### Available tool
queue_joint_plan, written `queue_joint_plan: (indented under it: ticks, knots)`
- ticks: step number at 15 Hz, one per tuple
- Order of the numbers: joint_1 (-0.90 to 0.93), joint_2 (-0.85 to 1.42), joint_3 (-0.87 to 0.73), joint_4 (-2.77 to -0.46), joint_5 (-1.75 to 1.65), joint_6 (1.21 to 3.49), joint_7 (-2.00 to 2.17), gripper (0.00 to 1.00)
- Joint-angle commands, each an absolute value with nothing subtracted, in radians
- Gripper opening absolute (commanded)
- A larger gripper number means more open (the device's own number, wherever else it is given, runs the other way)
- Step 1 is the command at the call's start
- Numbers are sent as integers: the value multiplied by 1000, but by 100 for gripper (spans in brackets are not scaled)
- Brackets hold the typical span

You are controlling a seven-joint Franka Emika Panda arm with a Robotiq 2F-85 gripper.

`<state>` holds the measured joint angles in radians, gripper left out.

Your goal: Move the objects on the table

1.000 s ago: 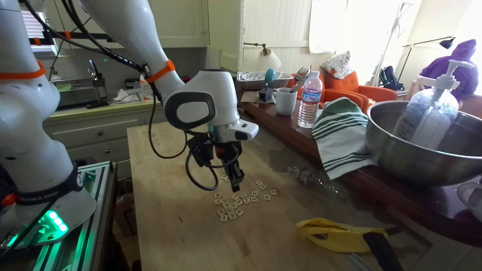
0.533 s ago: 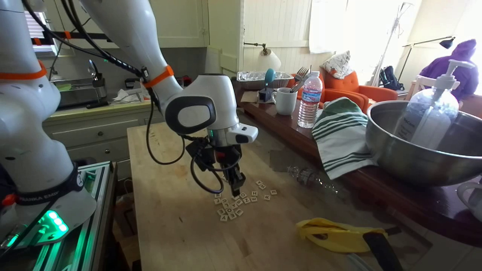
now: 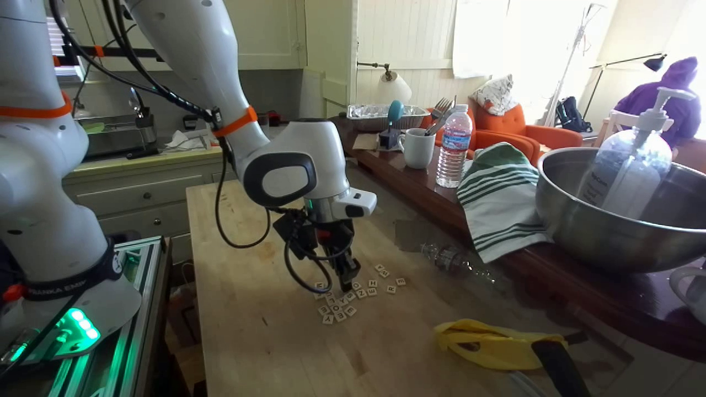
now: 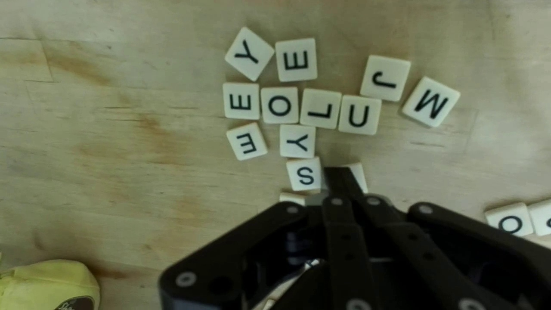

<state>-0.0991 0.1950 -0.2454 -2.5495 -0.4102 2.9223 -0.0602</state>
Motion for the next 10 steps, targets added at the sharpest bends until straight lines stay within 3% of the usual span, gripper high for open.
queue_joint_plan:
  ticks: [1,10]
  knots:
    - [-98,225,-237,-2552,-405,2952,-83,0]
    - [-103,215,-148,-2566,-328,2947,-168,0]
